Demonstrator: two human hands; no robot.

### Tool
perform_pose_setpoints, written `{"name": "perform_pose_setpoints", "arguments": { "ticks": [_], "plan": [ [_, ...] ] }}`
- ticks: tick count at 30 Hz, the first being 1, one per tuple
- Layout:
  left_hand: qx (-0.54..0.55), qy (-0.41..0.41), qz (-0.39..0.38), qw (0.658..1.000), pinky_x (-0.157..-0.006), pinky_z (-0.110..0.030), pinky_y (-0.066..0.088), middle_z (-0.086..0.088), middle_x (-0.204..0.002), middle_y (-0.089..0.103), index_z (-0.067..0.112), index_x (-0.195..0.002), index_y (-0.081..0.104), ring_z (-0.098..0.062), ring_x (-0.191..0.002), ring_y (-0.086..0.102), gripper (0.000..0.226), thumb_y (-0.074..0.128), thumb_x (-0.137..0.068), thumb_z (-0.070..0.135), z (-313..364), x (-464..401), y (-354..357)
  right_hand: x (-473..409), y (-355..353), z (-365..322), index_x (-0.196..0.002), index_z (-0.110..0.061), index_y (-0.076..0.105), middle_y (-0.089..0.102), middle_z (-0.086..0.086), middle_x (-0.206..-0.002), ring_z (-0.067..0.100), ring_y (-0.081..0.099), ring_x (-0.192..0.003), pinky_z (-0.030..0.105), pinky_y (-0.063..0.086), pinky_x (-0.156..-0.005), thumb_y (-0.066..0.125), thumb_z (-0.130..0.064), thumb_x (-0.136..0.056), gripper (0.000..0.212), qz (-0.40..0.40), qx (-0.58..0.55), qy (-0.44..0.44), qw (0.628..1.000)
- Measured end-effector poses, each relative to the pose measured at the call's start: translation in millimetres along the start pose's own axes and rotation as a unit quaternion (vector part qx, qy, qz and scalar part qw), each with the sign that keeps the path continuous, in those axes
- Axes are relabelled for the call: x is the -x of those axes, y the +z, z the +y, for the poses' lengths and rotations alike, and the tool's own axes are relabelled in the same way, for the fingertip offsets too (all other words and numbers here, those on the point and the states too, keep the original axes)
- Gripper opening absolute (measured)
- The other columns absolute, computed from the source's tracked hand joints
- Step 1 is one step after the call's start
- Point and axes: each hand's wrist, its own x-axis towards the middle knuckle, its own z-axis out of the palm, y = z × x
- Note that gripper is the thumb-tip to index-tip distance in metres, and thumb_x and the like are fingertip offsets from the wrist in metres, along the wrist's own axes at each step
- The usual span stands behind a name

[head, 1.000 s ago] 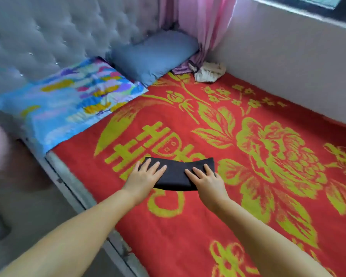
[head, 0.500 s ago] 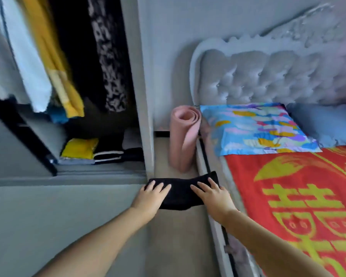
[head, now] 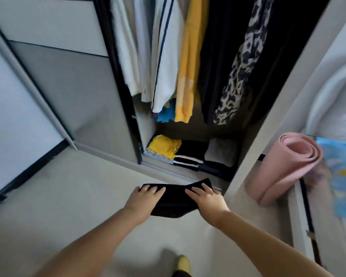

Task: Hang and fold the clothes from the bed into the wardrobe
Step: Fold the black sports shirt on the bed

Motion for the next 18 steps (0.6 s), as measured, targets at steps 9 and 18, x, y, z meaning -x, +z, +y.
{"name": "perform_pose_setpoints", "arguments": {
  "ticks": [9, 18],
  "plan": [
    [0.026, -0.006, -0.042, 0.999, -0.102, -0.037, 0.035, -0.001, -0.145, 0.037, 0.027, -0.152, 0.011, -0.026, -0.133, 0.035, 0.079, 0.045, -0.087, 0.0, -120, -121, 12, -168, -20, -2, -0.153, -0.032, 0.012, 0.022, -0.004, -0.157, 0.028, 0.012, -0.147, 0.041, 0.032, -0.11, 0.038, -0.002, -0.094, 0.071, -0.017, -0.027, -0.024, 0.999],
    [0.054, 0.069, -0.101, 0.991, -0.102, -0.039, 0.037, -0.002, -0.145, 0.038, 0.027, -0.152, 0.011, -0.027, -0.132, 0.035, 0.081, 0.047, -0.085, -0.002, -217, -227, 52, -289, -3, -24, -0.153, -0.034, 0.009, 0.018, -0.007, -0.159, 0.025, 0.01, -0.148, 0.039, 0.028, -0.112, 0.038, -0.002, -0.093, 0.074, -0.085, -0.058, 0.046, 0.994]
  ]
}}
